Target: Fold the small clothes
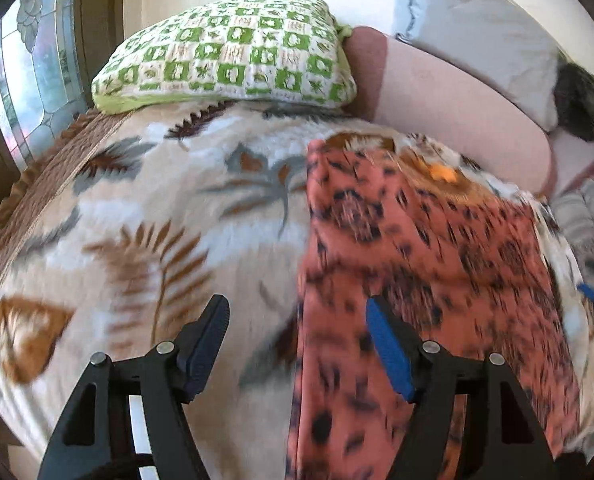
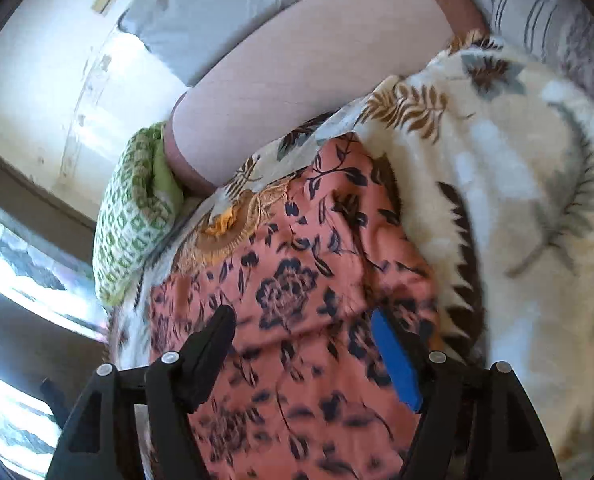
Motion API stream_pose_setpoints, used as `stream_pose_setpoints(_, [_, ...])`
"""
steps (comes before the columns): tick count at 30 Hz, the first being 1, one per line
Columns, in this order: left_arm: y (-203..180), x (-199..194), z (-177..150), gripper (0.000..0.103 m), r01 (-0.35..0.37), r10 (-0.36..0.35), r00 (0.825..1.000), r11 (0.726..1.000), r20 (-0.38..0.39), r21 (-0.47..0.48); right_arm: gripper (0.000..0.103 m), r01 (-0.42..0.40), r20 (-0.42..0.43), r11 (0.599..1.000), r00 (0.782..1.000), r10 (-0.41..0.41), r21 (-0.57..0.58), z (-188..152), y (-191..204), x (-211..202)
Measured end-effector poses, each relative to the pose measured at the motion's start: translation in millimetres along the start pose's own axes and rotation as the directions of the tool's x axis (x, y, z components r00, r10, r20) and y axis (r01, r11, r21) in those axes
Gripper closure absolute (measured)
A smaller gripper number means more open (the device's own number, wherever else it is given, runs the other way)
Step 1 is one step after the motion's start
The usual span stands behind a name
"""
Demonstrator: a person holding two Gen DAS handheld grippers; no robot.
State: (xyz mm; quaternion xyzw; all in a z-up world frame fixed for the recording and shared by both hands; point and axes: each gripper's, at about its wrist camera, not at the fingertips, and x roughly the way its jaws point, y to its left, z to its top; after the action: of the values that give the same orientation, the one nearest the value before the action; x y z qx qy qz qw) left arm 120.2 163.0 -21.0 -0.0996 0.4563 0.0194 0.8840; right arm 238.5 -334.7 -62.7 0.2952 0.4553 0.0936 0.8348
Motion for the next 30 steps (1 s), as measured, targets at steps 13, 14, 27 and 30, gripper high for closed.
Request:
stream_pose_setpoints(13, [-24,15,-42,0.032,0.077,-0.075,0.997,0.995,-0.033,0.061,0.03,0.0,-0.04,0.992,0.999,0.005,0.128,75,-64,80])
stream_pose_setpoints(14, [-25,18,-40,0.032,0.082,-0.08,0.996,0.995,-0.034,0.059,0.031,0.001,-0.045,0.992,0.999,0.005,0.126,81,-69,90])
stream_pose_setpoints(27, [-45,37,-44,0.031,0.091,-0.087,0.996,0.988,-0.035,0.124,0.09,0.085,-0.022,0.992,0.996,-0.083,0.096,90,-72,112])
stream_pose_setpoints(30, [-41,37,-42,0.031,0.102,-0.099,0.995,0.99,-0.028,0.103,0.075,0.052,0.065,0.996,0.996,-0.057,0.066,103,-53,76])
